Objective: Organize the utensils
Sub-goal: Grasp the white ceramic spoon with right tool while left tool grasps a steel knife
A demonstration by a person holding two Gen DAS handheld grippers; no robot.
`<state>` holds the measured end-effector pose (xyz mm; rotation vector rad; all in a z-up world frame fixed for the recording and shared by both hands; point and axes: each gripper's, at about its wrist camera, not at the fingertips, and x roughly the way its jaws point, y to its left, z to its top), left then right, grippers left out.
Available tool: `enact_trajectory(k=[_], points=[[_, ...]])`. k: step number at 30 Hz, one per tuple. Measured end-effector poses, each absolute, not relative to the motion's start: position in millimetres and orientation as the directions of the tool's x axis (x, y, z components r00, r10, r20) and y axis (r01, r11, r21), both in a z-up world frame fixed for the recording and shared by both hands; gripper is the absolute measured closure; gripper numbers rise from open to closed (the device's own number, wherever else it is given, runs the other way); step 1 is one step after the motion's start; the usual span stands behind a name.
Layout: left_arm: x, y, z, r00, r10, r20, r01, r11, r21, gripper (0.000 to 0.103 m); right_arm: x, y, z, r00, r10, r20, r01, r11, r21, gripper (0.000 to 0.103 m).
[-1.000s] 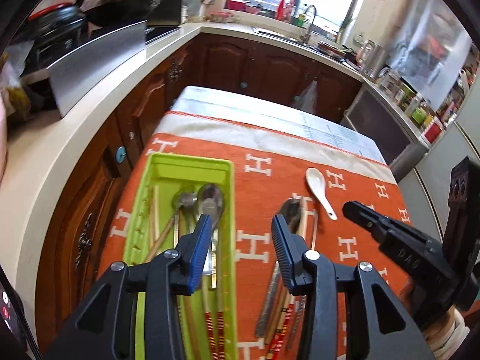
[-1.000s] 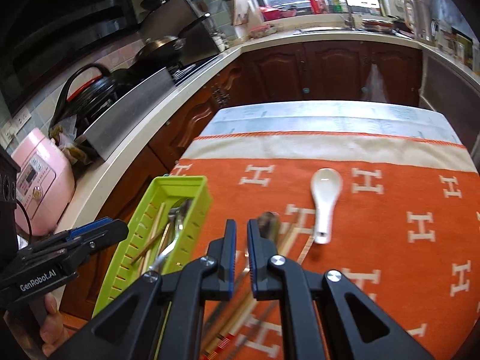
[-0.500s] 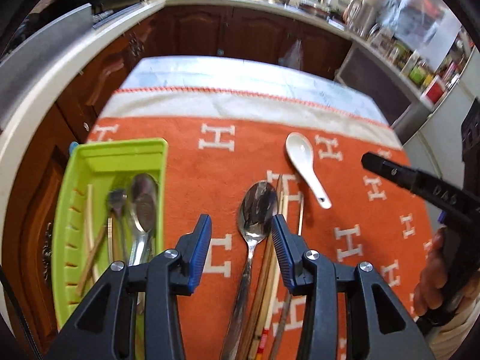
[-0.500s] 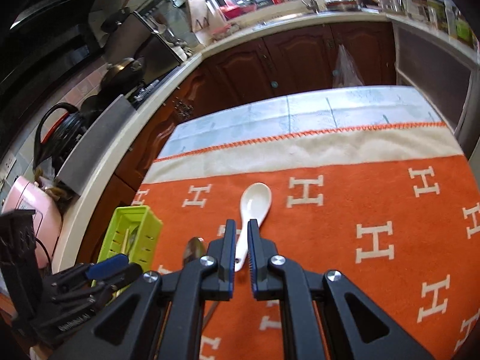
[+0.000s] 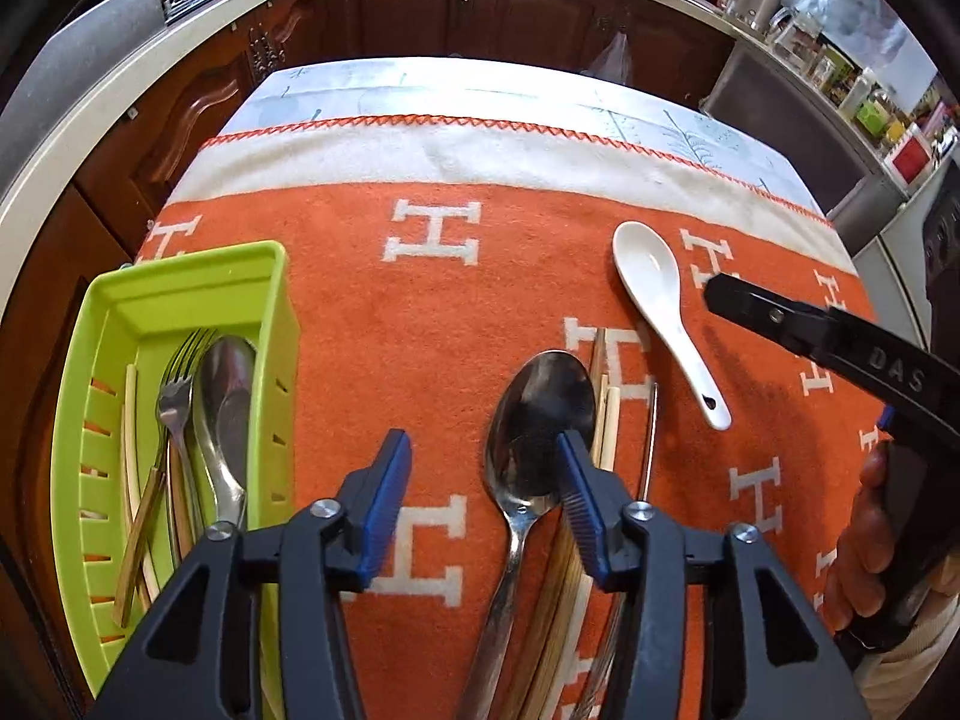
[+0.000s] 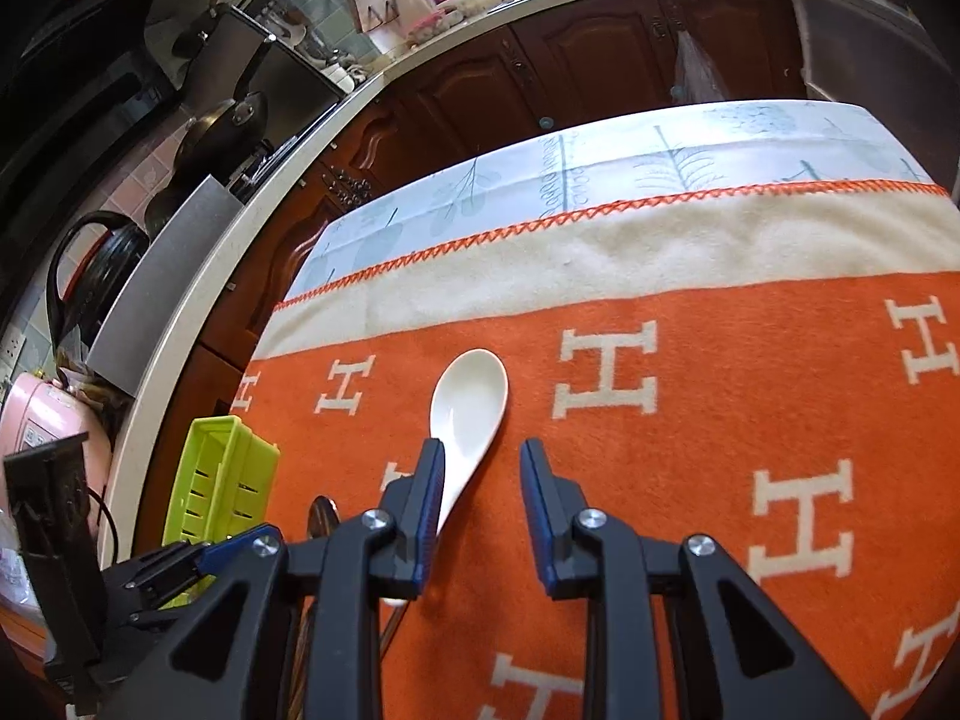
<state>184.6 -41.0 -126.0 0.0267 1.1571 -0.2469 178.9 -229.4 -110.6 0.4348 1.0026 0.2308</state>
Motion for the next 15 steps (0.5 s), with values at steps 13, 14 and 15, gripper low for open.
enact_trajectory(k=[13,14,15], points=[[187.4,-56.7,-131.3,0.41,-0.095,-0.907,0.234,0.972,0.004,0.046,189.2,-223.9,-124.6,0.503,0.369,-0.781,-0.011,0.907,0.421,0.077],[187.5,-57.2,-131.2,0.411,-0.093,-0.907,0.236,0.972,0.007,0.046,189.5,-223.6,-125.2,0.503,0.37,-0.782,-0.014,0.907,0.42,0.077],[186.8,-57.1,-131.5,0.413,-0.093,-0.906,0.238,0.971,0.008,0.046,189.5,-222.8,-125.1,0.507,0.366,-0.78,-0.02,0.91,0.414,0.077]])
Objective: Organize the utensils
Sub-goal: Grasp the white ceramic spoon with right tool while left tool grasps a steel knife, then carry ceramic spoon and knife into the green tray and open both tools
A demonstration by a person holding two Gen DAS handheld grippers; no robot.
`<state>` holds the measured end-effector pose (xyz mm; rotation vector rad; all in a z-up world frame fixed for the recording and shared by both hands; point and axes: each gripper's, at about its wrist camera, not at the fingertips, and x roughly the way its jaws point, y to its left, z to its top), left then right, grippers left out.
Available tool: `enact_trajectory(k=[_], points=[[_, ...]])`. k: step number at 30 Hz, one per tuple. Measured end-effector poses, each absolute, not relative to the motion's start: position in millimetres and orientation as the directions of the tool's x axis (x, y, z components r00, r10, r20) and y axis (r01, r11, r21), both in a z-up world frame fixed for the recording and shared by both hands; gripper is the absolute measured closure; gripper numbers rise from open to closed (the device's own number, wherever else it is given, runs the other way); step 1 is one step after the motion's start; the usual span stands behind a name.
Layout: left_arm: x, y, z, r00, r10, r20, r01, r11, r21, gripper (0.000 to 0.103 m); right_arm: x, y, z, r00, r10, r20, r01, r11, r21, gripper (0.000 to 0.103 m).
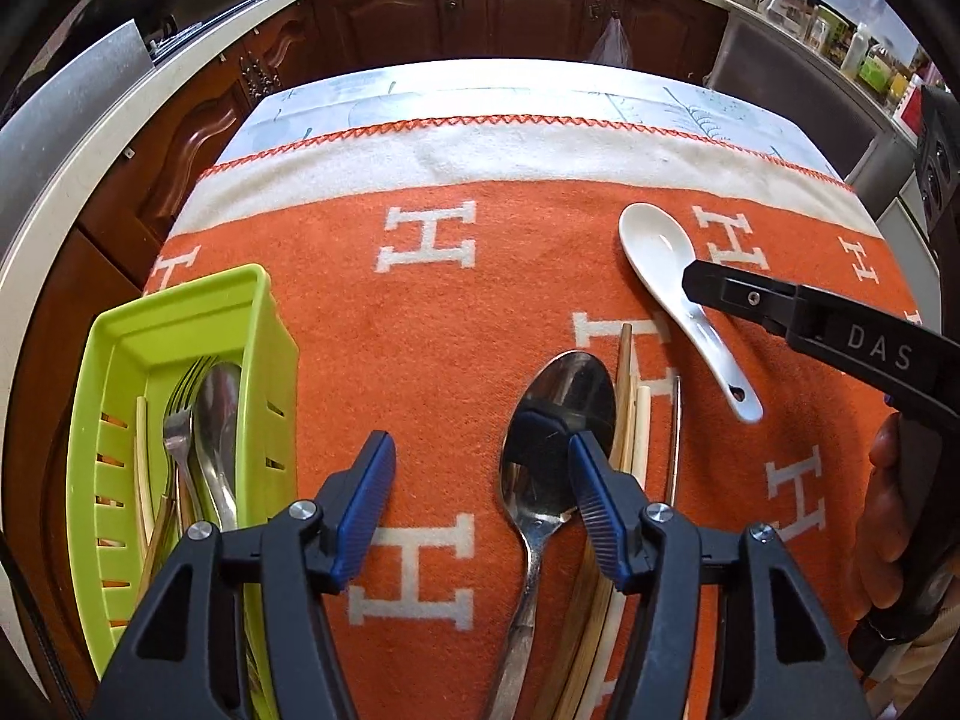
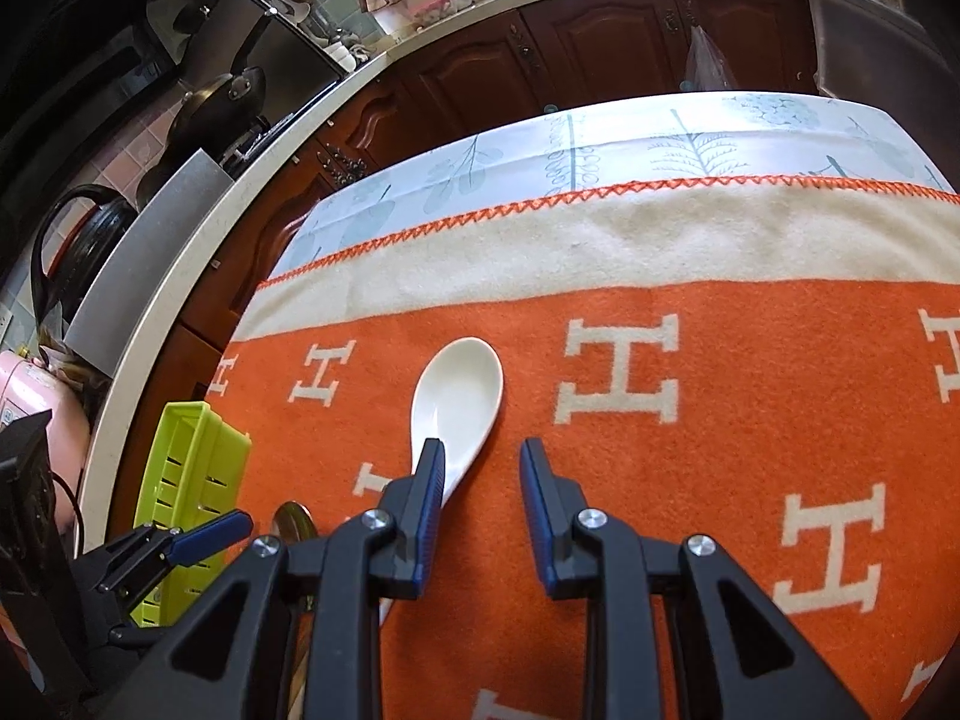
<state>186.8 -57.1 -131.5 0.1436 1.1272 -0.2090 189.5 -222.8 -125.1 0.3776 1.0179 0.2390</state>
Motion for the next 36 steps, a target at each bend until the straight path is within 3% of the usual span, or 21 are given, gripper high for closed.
enact_trajectory(k=[2,4,8,10,14,17,20,23,36], points=[[184.9,-60.7,-131.3,0.413,-0.093,-0.906,0.254,0.967,0.016,0.048,190.7,-220.6,-125.1,0.509,0.36,-0.782,-0.028,0.915,0.403,0.077],[182.7,-65.0,-131.9,0.401,-0.114,-0.909,0.272,0.962,-0.001,0.059,191.9,-218.4,-125.0,0.51,0.355,-0.783,-0.038,0.919,0.393,0.077],[178.5,-77.9,-132.8,0.405,-0.127,-0.905,0.318,0.948,0.009,0.066,193.8,-211.2,-124.3,0.519,0.335,-0.786,-0.058,0.932,0.359,0.077],[177.8,-81.0,-132.3,0.392,-0.158,-0.906,0.333,0.943,-0.02,0.085,194.4,-207.3,-124.0,0.521,0.328,-0.788,-0.072,0.937,0.342,0.077],[174.2,-86.6,-134.1,0.386,-0.181,-0.904,0.343,0.938,-0.042,0.095,197.1,-200.5,-123.9,0.524,0.314,-0.791,-0.097,0.945,0.311,0.077],[170.2,-87.4,-134.0,0.407,-0.179,-0.896,0.329,0.944,-0.039,0.096,198.0,-195.5,-123.8,0.533,0.302,-0.791,-0.109,0.951,0.29,0.078],[168.3,-82.6,-133.5,0.411,-0.193,-0.891,0.307,0.949,-0.064,0.096,198.0,-192.0,-125.2,0.543,0.288,-0.789,-0.116,0.956,0.269,0.093],[167.5,-75.2,-131.7,0.416,-0.19,-0.889,0.281,0.957,-0.073,0.096,197.1,-197.0,-123.9,0.549,0.322,-0.771,-0.106,0.942,0.317,0.098],[148.5,-32.8,-91.8,0.458,-0.286,-0.842,0.221,0.954,-0.204,0.098,169.0,-218.9,-99.1,0.587,0.376,-0.717,-0.031,0.896,0.444,0.099]])
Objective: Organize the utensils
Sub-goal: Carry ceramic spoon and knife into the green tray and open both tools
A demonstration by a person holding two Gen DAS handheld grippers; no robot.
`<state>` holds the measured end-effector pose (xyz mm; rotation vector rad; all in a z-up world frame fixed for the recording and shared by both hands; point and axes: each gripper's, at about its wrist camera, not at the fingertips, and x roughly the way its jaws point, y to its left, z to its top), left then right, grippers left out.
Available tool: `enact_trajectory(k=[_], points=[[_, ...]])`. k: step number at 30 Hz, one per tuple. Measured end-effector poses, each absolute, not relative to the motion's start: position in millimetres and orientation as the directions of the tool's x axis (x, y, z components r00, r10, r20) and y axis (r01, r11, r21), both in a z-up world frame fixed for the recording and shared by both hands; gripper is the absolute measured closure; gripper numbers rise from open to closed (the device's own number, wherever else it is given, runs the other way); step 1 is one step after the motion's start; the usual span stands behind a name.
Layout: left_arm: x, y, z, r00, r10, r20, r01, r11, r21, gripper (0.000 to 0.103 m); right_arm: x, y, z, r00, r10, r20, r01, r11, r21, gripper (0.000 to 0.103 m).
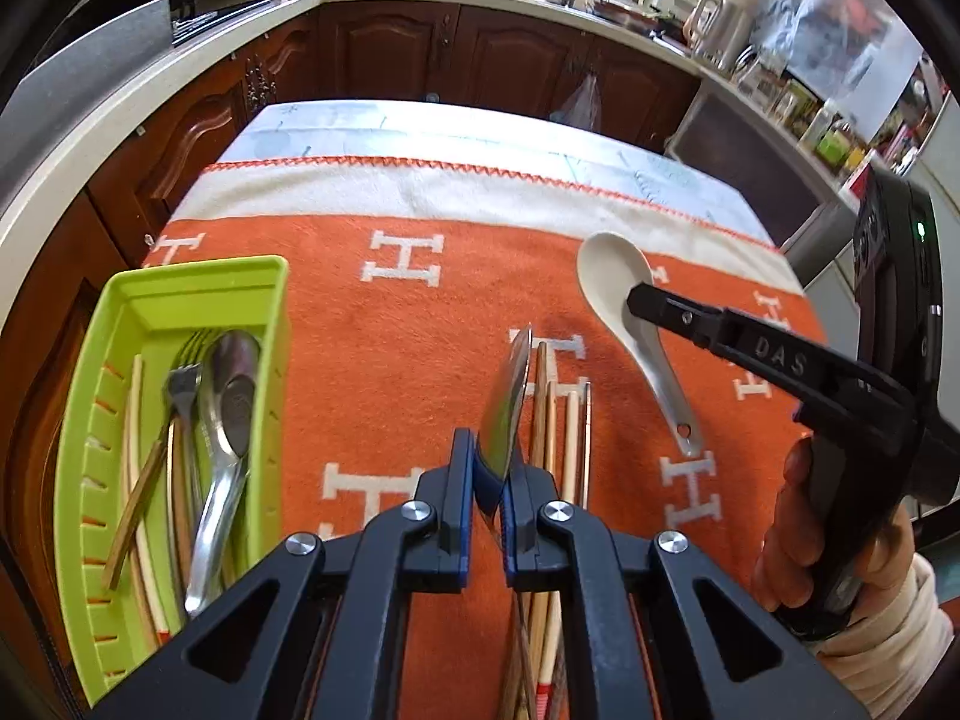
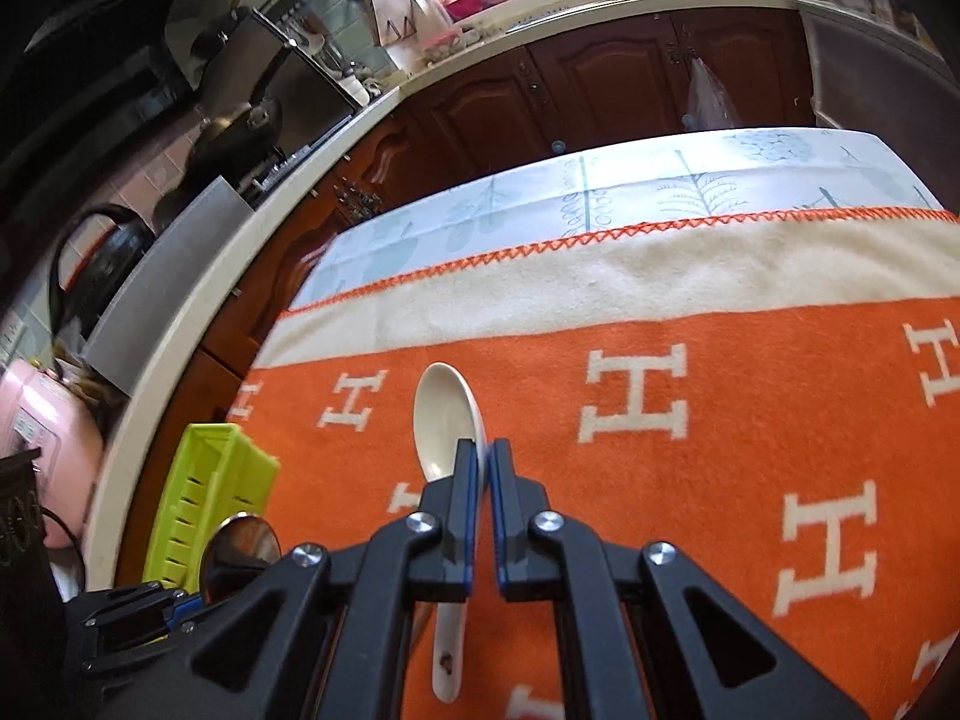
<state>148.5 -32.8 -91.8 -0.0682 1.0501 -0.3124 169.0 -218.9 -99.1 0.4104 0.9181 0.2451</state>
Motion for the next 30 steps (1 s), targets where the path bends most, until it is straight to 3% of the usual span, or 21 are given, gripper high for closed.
enact_trajectory(k=[9,18,24,30], points=[[110.7,-1.5,-39.6,0.536,-0.319,-0.782,0.227,0.946,-0.23,0.098,127.4,-175.3,-78.8,0.552,0.448,-0.703,-0.121,0.877,0.464,0.099],[82.5,62.3,16.3,0.658,-0.19,-0.729,0.119,0.982,-0.148,0.098,102.0,-119.8,-51.2,0.533,0.507,-0.677,-0.18,0.85,0.495,0.099],[94.7,98.4,3.6,0.648,-0.131,-0.75,0.047,0.99,-0.132,0.098,110.9,-83.6,-51.9,0.522,0.514,-0.681,-0.097,0.829,0.551,0.099],[129.6,111.2,-35.6,0.607,-0.153,-0.78,0.032,0.985,-0.169,0.098,134.3,-58.1,-68.9,0.513,0.472,-0.717,-0.002,0.836,0.548,0.099]])
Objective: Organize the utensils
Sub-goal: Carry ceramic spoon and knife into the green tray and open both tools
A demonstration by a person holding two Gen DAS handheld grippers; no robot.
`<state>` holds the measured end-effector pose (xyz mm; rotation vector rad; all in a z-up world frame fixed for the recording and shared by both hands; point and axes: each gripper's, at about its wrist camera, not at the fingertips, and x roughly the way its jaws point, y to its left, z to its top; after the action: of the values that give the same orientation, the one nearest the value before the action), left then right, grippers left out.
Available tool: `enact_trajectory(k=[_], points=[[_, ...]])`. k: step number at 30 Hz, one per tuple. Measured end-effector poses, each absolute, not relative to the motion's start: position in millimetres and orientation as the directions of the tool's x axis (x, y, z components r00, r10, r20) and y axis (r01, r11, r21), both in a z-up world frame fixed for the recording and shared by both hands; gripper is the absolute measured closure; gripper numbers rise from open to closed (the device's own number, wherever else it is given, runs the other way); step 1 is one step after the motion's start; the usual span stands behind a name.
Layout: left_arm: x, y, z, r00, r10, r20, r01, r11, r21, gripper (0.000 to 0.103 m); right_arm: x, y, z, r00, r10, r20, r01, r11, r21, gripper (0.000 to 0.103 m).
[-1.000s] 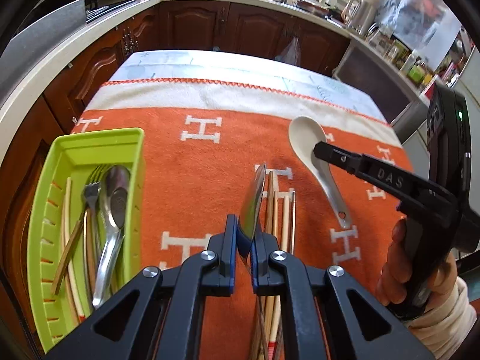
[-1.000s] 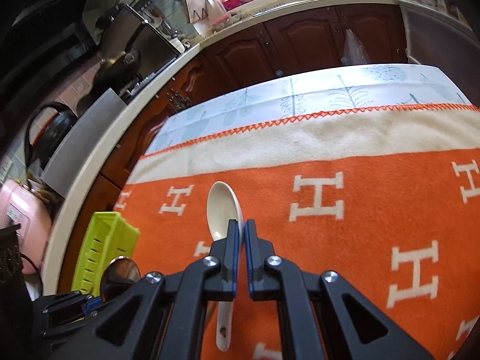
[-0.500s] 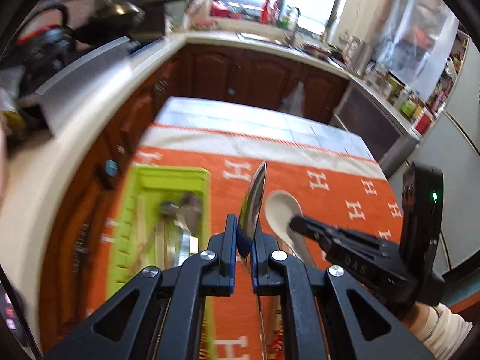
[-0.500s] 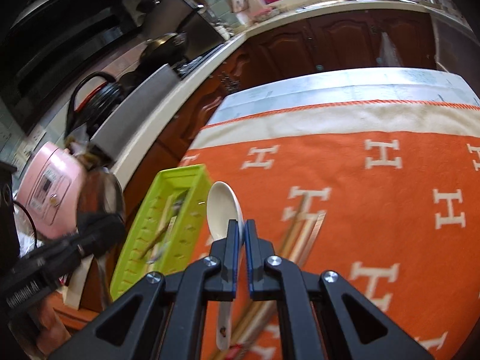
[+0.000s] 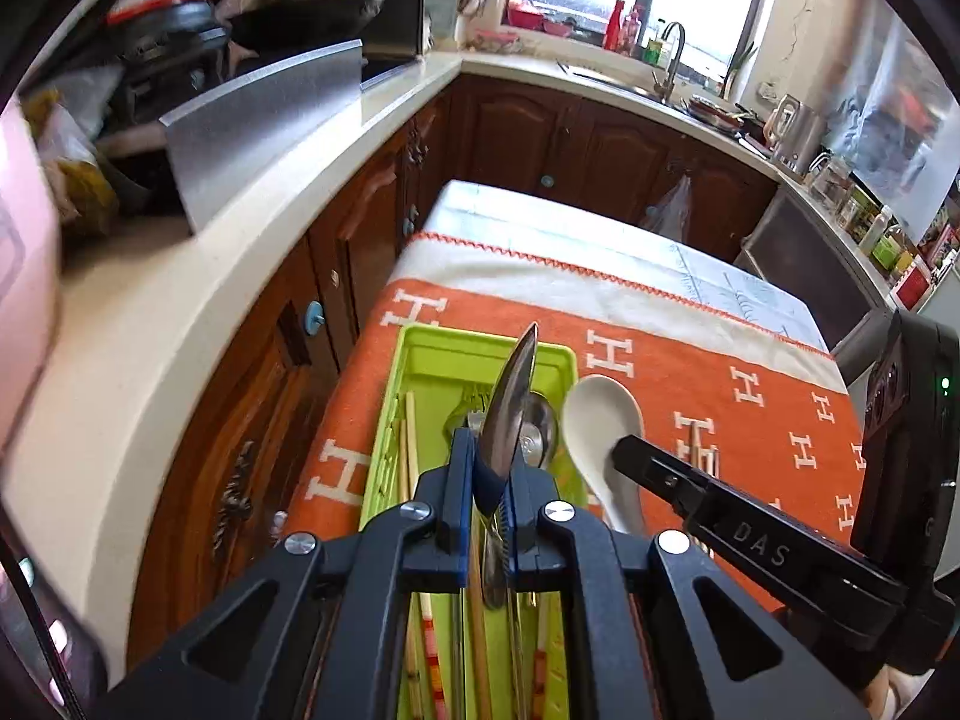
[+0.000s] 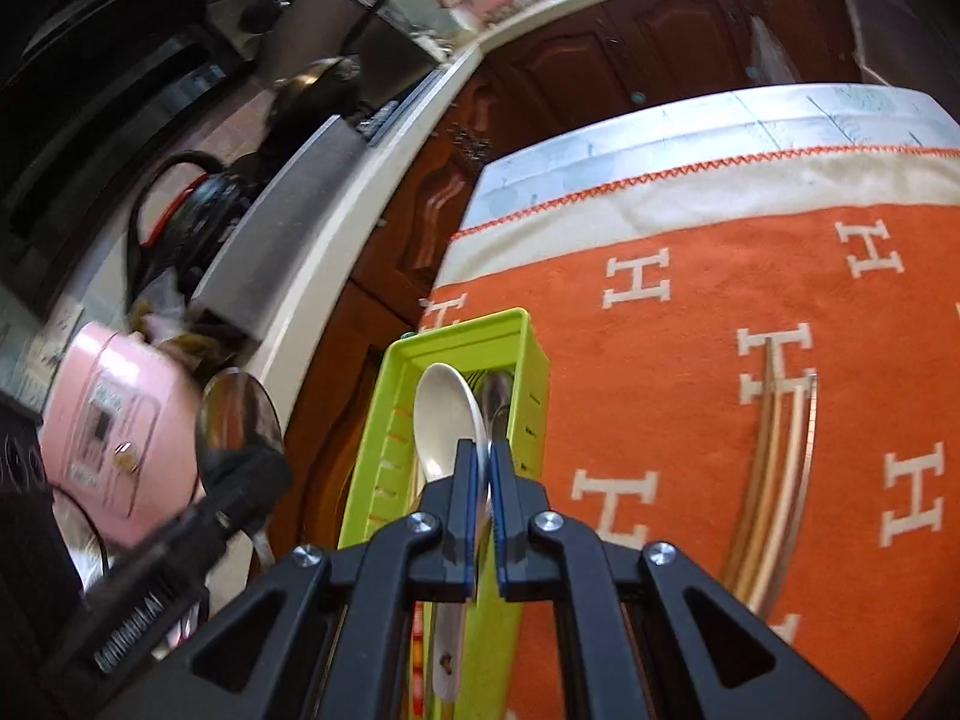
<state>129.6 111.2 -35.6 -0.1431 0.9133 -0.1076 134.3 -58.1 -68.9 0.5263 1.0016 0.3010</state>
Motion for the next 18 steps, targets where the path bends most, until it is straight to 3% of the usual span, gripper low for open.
enact_trajectory(k=[10,18], points=[[181.0,124.4,-89.3,0.548,-0.203,-0.812,-0.004,0.97,-0.245,0.098,169.7,-27.9,-94.1,0.509,0.377,-0.774,0.063,0.88,0.471,0.097],[198.8,121.7,-110.7,0.505,-0.25,-0.826,-0.017,0.954,-0.3,0.097,175.9,-32.4,-96.8,0.49,0.424,-0.762,0.033,0.864,0.502,0.092]])
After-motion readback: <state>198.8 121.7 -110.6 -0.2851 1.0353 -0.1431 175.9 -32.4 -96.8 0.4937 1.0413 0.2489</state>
